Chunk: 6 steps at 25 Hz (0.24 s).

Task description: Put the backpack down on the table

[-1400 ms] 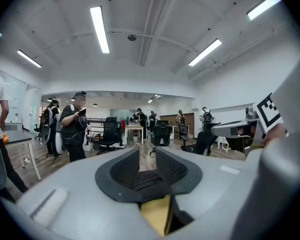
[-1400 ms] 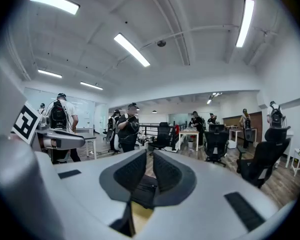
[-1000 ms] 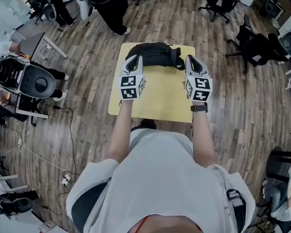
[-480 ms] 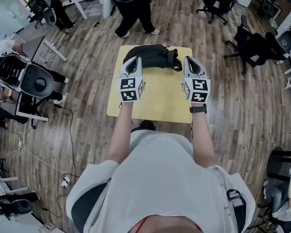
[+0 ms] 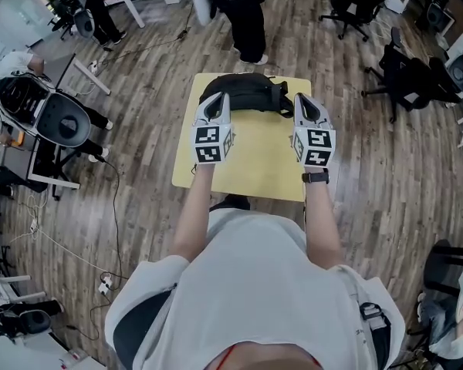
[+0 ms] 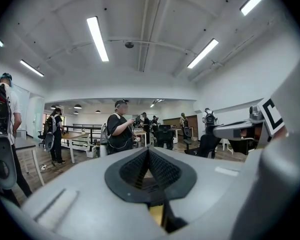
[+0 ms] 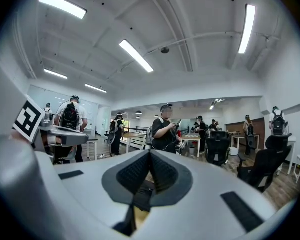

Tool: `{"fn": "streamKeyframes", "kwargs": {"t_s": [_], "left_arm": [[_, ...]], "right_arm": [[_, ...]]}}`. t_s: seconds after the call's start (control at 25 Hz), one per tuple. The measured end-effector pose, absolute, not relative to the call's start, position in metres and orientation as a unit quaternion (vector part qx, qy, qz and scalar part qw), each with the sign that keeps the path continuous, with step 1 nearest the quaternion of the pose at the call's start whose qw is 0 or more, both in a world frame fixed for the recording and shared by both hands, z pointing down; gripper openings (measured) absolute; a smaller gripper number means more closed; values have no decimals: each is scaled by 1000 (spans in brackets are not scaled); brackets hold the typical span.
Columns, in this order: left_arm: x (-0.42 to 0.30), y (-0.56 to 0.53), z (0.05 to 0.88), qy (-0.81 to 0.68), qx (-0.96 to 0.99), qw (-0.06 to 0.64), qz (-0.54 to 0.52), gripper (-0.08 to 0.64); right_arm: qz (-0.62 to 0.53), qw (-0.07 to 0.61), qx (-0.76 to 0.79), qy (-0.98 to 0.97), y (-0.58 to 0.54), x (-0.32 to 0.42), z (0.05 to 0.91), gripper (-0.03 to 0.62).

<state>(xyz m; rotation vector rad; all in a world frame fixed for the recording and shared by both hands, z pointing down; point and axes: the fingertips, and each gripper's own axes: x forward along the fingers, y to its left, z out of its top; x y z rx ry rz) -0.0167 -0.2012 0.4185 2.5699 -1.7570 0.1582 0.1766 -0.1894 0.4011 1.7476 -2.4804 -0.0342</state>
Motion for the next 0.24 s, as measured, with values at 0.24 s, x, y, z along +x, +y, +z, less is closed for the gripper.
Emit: {"fn": "streamKeyframes", "kwargs": {"t_s": [0.24], "left_arm": [[-17, -228, 427, -562, 825, 22, 60, 11]], "right_arm": [[-1, 56, 576, -816, -217, 176, 407, 11]]}}
